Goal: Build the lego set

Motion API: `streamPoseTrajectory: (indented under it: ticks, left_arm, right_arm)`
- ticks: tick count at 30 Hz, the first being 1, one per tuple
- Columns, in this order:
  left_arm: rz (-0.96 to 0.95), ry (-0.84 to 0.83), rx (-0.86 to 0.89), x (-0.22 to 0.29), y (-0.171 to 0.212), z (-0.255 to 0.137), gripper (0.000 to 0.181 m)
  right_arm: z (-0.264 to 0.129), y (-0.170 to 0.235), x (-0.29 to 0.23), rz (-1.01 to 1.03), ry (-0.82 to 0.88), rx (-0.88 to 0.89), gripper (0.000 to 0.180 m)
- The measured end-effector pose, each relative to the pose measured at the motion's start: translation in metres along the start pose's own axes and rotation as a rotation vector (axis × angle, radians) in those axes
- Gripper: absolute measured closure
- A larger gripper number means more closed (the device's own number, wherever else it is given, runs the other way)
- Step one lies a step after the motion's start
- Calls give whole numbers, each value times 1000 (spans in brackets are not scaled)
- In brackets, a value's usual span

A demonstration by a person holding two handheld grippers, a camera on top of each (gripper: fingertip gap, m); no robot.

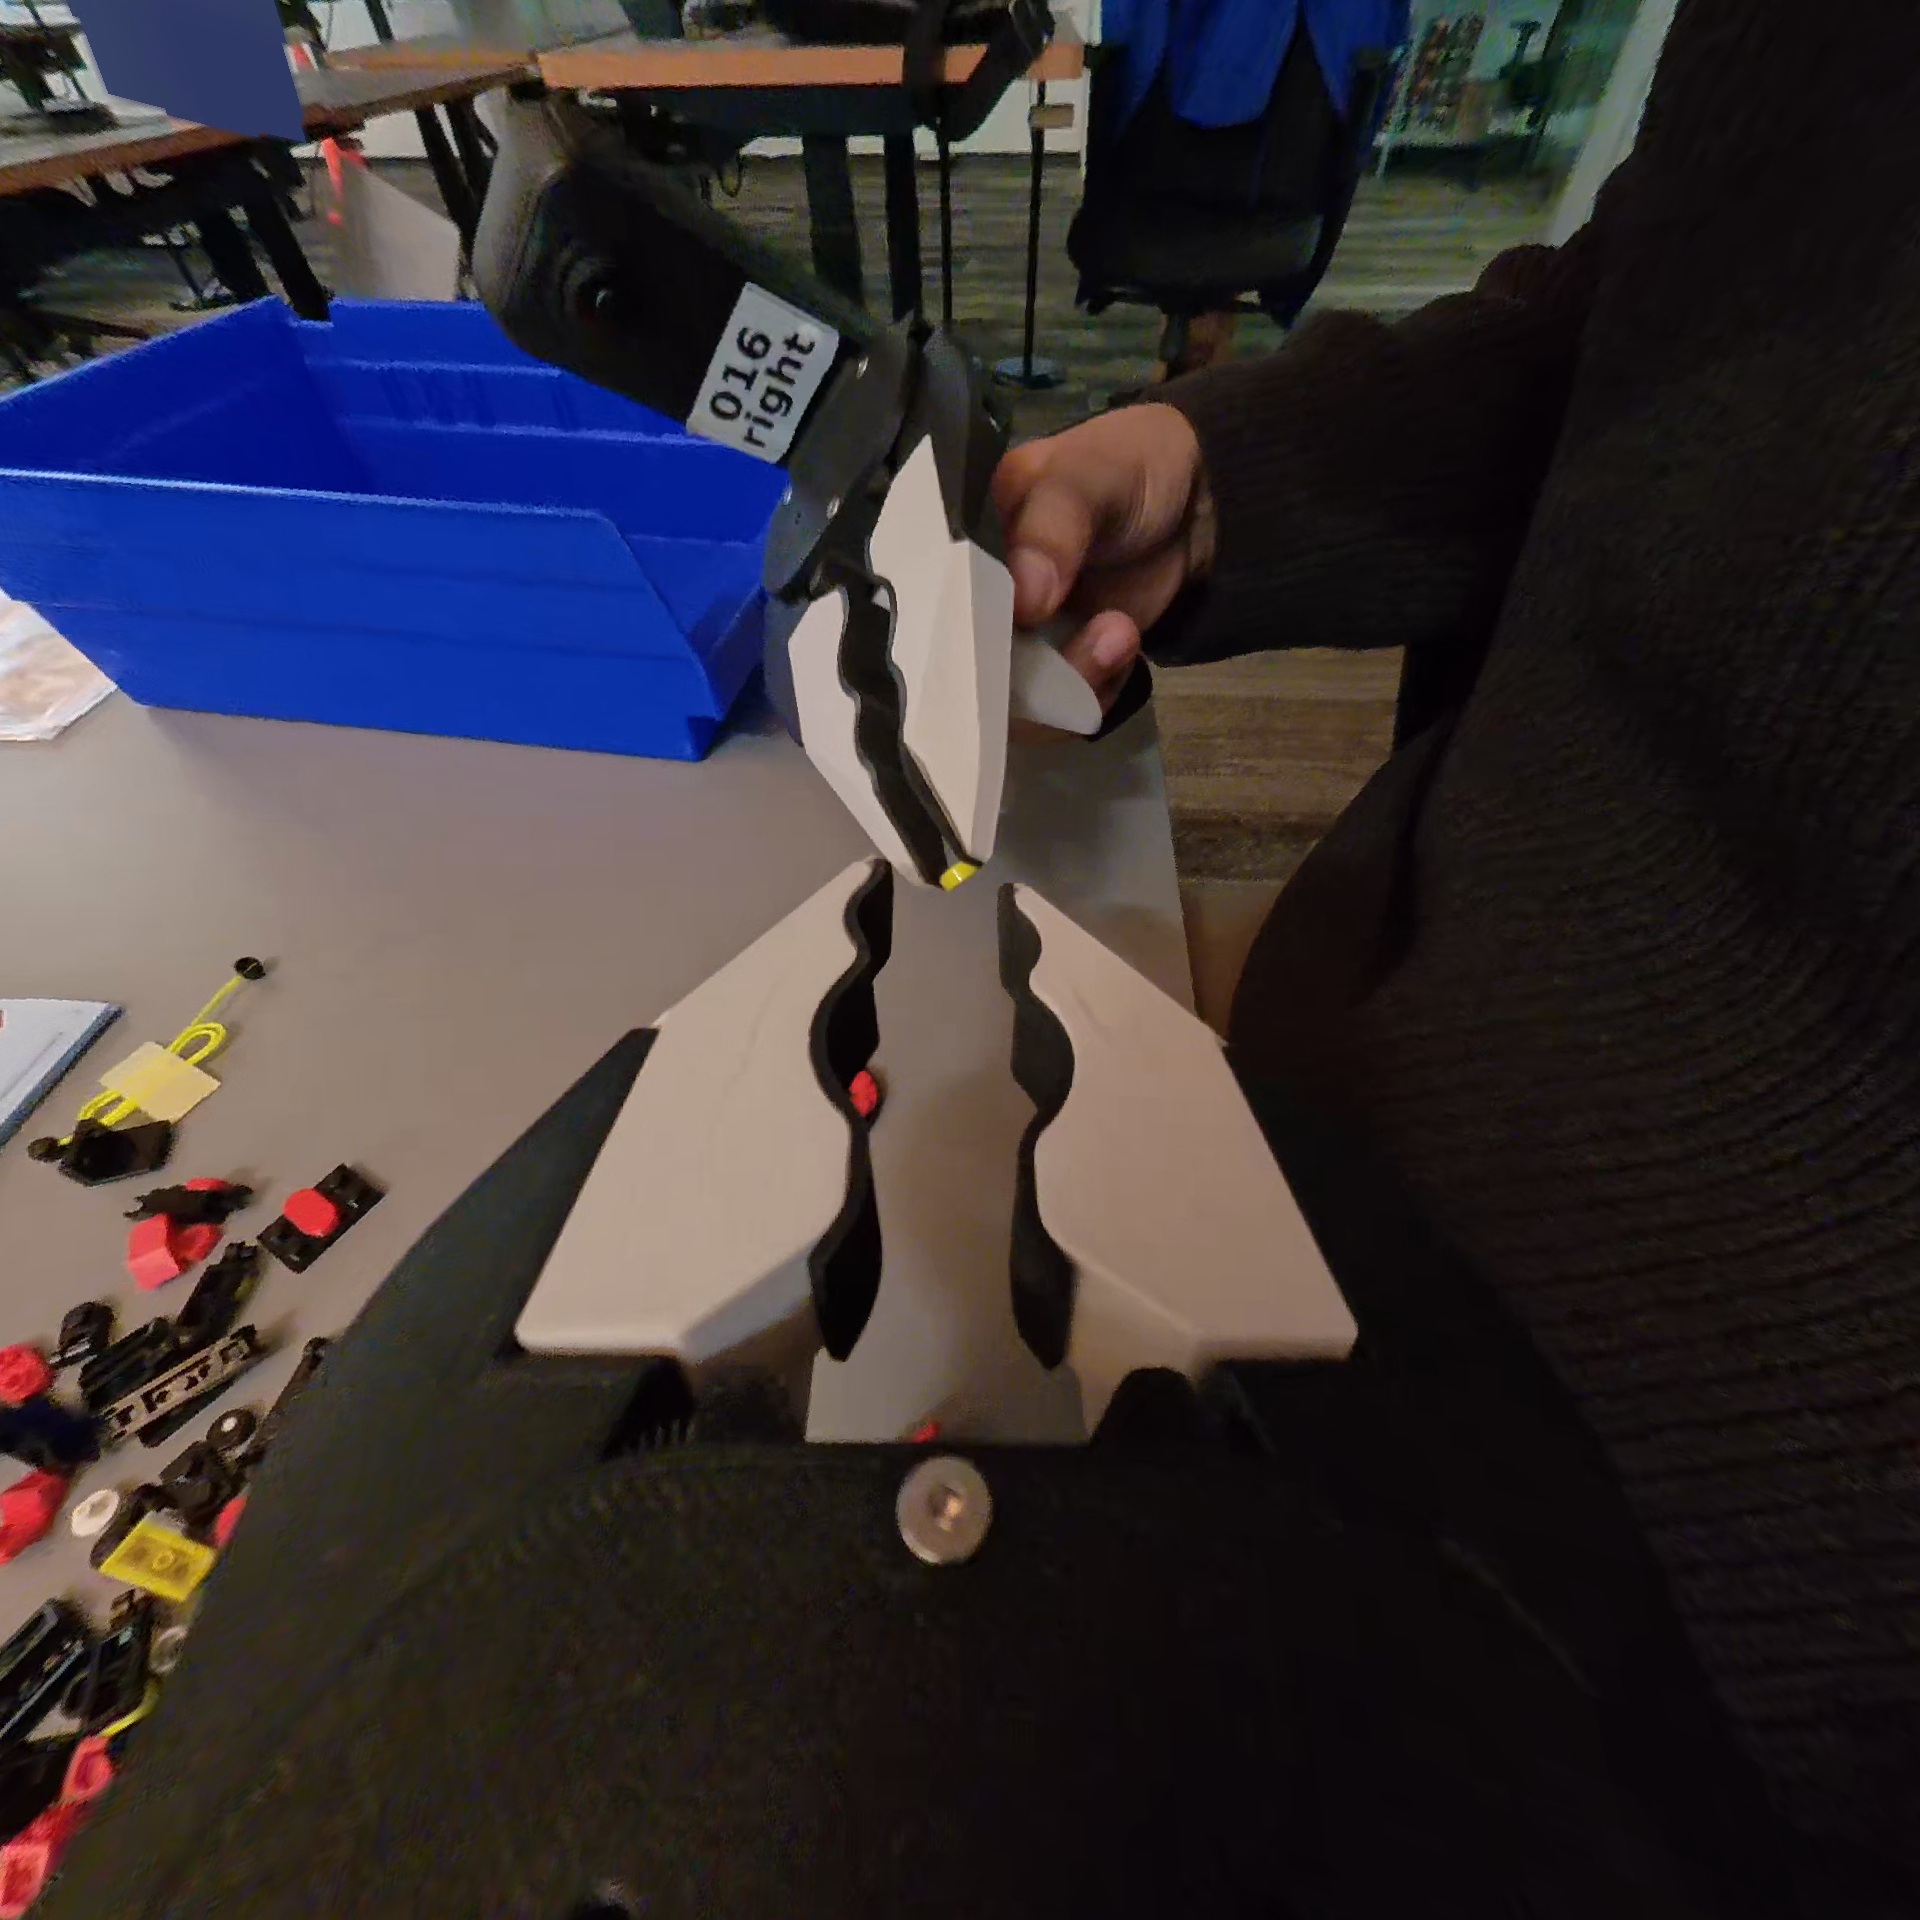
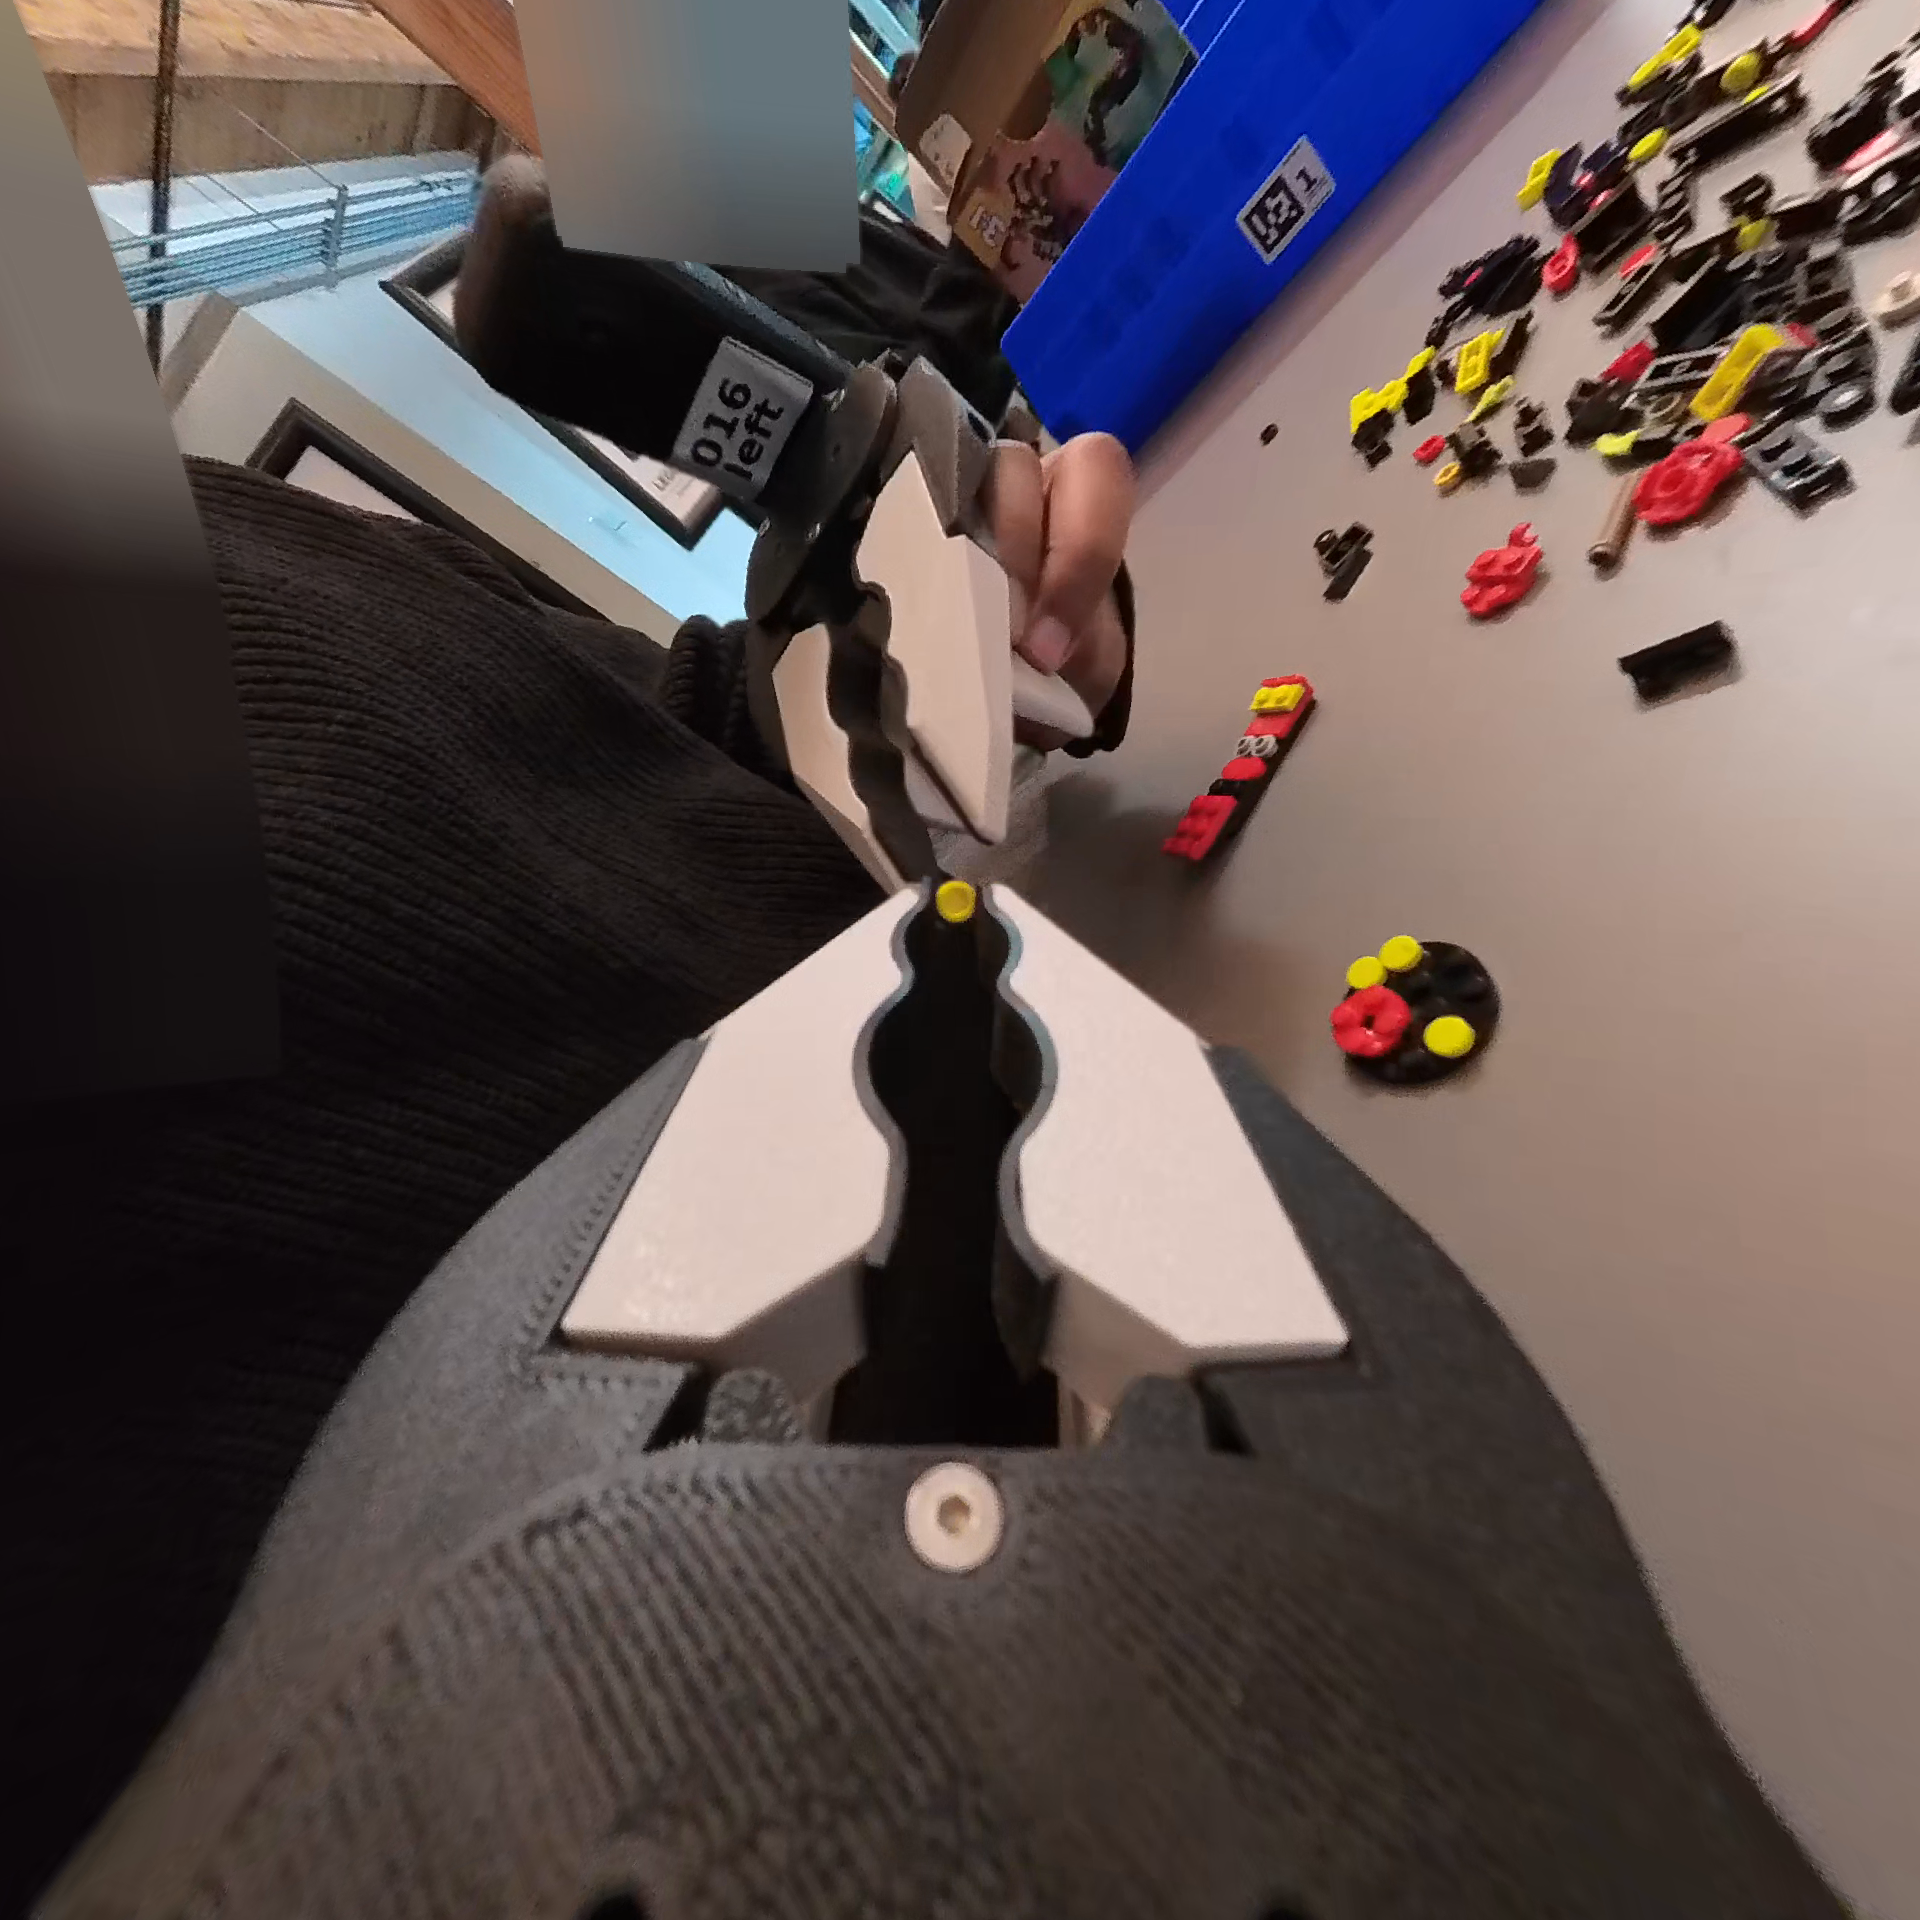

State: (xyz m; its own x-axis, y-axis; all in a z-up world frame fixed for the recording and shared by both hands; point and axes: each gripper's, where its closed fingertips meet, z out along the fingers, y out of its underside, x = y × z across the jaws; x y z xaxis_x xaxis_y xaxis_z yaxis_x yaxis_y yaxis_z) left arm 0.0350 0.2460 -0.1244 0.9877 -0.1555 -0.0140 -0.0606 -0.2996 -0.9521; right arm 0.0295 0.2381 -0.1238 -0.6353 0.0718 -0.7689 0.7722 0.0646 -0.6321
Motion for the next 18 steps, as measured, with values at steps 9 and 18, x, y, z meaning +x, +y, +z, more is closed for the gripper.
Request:
streamPoseTrajectory:
  ticks: [9, 18]
  left_arm:
    - [6, 21, 10, 5, -2, 0, 177]
    - [30, -14, 24, 1, -5, -1, 180]
  right_arm:
    - [2, 0, -5, 48, -58, 12, 174]
    - [1, -6, -5, 114, -85, 60, 174]
